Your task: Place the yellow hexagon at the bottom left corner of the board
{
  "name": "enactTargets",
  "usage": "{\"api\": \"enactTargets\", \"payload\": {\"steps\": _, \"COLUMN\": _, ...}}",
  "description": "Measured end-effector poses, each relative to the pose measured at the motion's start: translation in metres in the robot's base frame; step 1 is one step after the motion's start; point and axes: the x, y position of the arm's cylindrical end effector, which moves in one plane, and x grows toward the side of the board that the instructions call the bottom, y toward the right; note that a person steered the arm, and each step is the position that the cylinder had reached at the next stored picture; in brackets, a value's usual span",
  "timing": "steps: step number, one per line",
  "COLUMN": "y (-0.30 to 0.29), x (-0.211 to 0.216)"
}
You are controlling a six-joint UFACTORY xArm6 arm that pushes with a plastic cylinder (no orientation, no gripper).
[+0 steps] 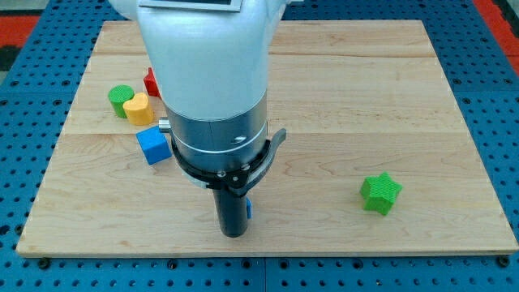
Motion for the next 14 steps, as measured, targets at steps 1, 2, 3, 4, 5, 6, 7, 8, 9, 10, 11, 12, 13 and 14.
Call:
{"api": "enactTargets", "payload": {"steps": 1, "y": 0.000, "x": 0.000}}
{"api": "enactTargets", "payload": {"steps": 2, "y": -0.017, "x": -0.002}}
{"api": "enactTargets", "payload": {"steps": 3, "y": -0.045, "x": -0.002}}
{"api": "enactTargets", "payload": {"steps": 4, "y": -0.058, "x": -0.003}}
{"api": "enactTargets", "payload": {"steps": 5, "y": -0.129, "x": -0.031}}
{"api": "enactTargets", "payload": {"steps": 6, "y": -0.133, "x": -0.068}}
{"api": "enactTargets", "payload": {"steps": 7, "y": -0.109, "x": -0.097}}
{"api": "enactTargets", "payload": {"steps": 8, "y": -0.082, "x": -0.129}}
{"api": "enactTargets", "payload": {"steps": 9, "y": -0.045, "x": -0.148}}
{"api": "enactTargets", "payload": {"steps": 10, "y": -0.014, "x": -0.178}}
{"api": "enactTargets", "payload": {"steps": 11, "y": -0.006, "x": -0.226}}
{"api": "enactTargets", "payload": {"steps": 12, "y": -0.030, "x": -0.246}}
{"api": "enactTargets", "payload": {"steps": 13, "y": -0.048, "x": -0.232}}
{"api": "enactTargets", "payload": {"steps": 14, "y": -0.058, "x": -0.214}}
